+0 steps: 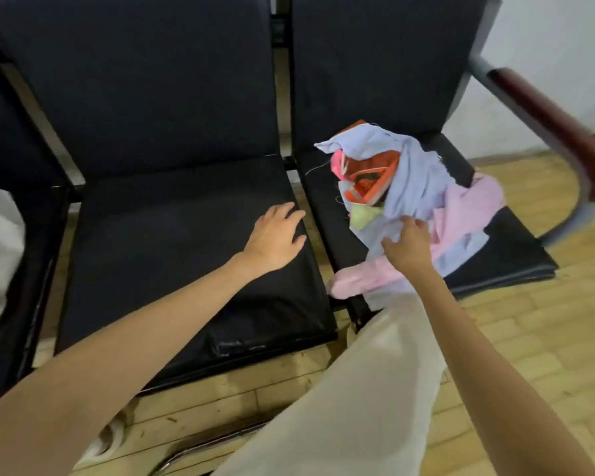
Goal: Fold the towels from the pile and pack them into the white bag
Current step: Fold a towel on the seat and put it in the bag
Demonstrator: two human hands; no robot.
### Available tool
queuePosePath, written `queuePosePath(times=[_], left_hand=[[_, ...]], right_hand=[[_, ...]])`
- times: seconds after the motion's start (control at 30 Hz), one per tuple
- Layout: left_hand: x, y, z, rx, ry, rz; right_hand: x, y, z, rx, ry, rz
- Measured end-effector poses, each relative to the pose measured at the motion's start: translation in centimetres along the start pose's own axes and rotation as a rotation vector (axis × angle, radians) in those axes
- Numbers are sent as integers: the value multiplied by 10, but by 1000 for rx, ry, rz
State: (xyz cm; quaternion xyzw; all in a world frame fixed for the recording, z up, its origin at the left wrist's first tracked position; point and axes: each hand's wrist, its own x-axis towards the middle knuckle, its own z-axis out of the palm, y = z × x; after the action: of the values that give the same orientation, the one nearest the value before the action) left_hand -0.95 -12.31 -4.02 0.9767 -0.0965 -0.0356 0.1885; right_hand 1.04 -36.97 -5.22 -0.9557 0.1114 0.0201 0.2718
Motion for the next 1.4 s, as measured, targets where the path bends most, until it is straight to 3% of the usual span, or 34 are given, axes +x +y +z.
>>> queuePosePath(times=[0.2,0.33,0.47,0.63,0.77,0.9,1.03,1.23,1.4], left_hand=[[32,61,58,-230,-211,152],[49,91,81,-346,-243,195],[62,112,98,-357,-295,189],[67,121,102,-479,-285,87],[60,114,76,-642,-128,11],[37,102,28,-868,3,-89],[9,77,-15,-887,102,-115],[-44,18,-61,-884,246,-281],[-97,-41,-79,-992,442,-415]], right_hand=[[21,73,-18,212,163,213],[38,86,-21,441,200,278],[53,84,-23,492,238,316],[68,83,-33,581,215,453],[64,67,-50,896,265,515],[43,32,-58,1157,316,422],[17,-18,-55,1268,347,281],[-31,-101,-34,1253,312,8],[-71,-159,7,1104,267,-235]])
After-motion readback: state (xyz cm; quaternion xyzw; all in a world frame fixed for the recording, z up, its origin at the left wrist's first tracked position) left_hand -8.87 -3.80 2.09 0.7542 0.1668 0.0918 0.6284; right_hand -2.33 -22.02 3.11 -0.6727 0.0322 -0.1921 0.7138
